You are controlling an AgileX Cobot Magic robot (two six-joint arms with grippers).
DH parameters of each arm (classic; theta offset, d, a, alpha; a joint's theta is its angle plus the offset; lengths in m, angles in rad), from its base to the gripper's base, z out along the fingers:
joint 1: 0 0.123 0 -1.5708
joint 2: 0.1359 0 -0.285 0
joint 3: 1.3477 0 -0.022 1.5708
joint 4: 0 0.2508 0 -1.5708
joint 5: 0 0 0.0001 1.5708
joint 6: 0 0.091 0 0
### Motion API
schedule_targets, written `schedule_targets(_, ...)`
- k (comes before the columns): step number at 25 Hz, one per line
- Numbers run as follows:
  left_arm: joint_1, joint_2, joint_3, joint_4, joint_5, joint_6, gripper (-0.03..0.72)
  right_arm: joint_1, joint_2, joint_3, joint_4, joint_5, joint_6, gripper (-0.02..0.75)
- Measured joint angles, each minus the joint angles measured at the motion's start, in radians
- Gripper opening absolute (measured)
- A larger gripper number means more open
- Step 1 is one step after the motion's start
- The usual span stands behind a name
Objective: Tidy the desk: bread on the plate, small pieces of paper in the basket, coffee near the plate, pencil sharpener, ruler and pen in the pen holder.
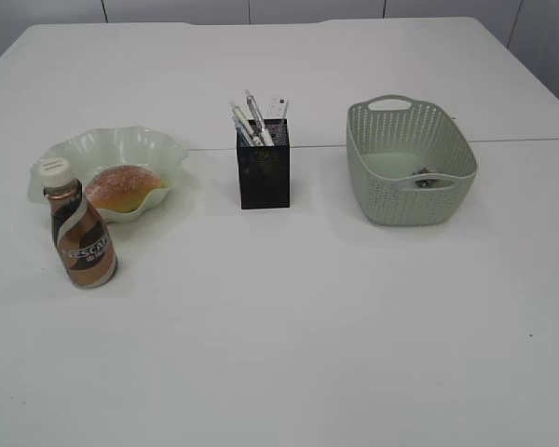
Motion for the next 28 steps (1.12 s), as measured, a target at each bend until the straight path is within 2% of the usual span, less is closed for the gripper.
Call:
schedule_targets(2, -0.002, -0.084, 0.085, -0.002, -0.016, 0.002, 0.542, 0.0, -0.082, 0.033, 0.002, 0.006, -0.013, 0.386)
schedule_targets(5, -0.002, -0.084, 0.165, -0.007, -0.006, 0.019, 0.542, 0.0, -0.177, 0.073, 0.009, 0.026, -0.03, 0.386)
schedule_targets(13, -0.002, -0.084, 0.281, -0.011, -0.074, 0.068, 0.542, 0.0, -0.341, 0.222, 0.013, 0.092, -0.061, 0.385)
schedule_targets(18, -0.002, -0.084, 0.31, -0.01, -0.073, 0.068, 0.542, 0.0, -0.343, 0.325, 0.043, 0.057, -0.063, 0.385)
schedule_targets(28, -0.002, -0.084, 0.322, 0.041, -0.065, -0.028, 0.542, 0.0, -0.343, 0.463, 0.062, -0.036, -0.065, 0.385)
